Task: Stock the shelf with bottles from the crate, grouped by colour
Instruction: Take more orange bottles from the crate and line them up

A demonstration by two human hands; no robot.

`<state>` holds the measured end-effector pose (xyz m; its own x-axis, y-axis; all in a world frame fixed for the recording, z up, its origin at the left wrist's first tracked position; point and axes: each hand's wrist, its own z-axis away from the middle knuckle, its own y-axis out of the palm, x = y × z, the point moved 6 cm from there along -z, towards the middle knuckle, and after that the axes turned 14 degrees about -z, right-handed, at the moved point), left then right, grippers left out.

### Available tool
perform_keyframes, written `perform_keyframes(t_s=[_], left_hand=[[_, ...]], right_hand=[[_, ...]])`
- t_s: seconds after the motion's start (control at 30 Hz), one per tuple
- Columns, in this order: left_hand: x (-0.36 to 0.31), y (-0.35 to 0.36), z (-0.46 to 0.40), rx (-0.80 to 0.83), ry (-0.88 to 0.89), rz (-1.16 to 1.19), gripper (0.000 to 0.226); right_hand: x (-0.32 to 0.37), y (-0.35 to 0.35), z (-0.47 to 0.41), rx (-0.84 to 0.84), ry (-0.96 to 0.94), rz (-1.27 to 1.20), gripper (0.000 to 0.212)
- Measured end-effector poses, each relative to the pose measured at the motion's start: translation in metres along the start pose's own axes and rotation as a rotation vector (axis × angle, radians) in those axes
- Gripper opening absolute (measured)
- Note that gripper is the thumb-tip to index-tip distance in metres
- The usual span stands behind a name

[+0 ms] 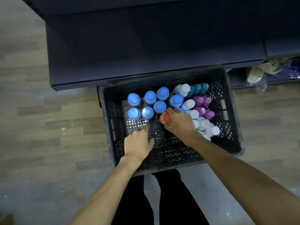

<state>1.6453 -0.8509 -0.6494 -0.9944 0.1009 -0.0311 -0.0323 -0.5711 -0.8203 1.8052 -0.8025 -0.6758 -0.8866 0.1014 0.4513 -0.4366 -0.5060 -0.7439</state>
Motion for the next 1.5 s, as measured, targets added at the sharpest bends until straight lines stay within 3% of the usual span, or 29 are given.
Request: perform_keyframes(t_s=[0.27,0.4,0.63,0.87,1.03,1.23,1.5], left_hand=[[-0.007,-0.071,-0.018,-0.012,0.100,0.272,0.054],[-0.005,-0.114,-0.021,0.011,0.184,0.438,0.062],[0.009,-0.209,0.004,-0.229,0.278,0.600,0.055],[0.023,-0.290,0.049,-0.390,0.333,0.625,0.045],[0.034,-0.345,0.082,-0.465,0.390,0.602,0.041],[0.059,-0.412,0.121,-0.616,0.415,0.542,0.041],[0.090,-0.514,0.187,-0.890,0.481,0.478,0.046]], right_hand=[[0.073,-0.132,0.045,-0.162,-0.173,-0.160,0.041],[0.116,-0.200,0.070,-0.205,-0.293,-0.293,0.054],[0.172,-0.284,0.088,-0.283,-0.431,-0.490,0.055],[0.204,-0.307,0.126,-0.374,-0.541,-0.564,0.055],[0.237,-0.327,0.144,-0.441,-0.626,-0.530,0.076],[0.288,-0.370,0.169,-0.545,-0.684,-0.457,0.059],[0.375,-0.446,0.224,-0.716,-0.883,-0.473,0.059]])
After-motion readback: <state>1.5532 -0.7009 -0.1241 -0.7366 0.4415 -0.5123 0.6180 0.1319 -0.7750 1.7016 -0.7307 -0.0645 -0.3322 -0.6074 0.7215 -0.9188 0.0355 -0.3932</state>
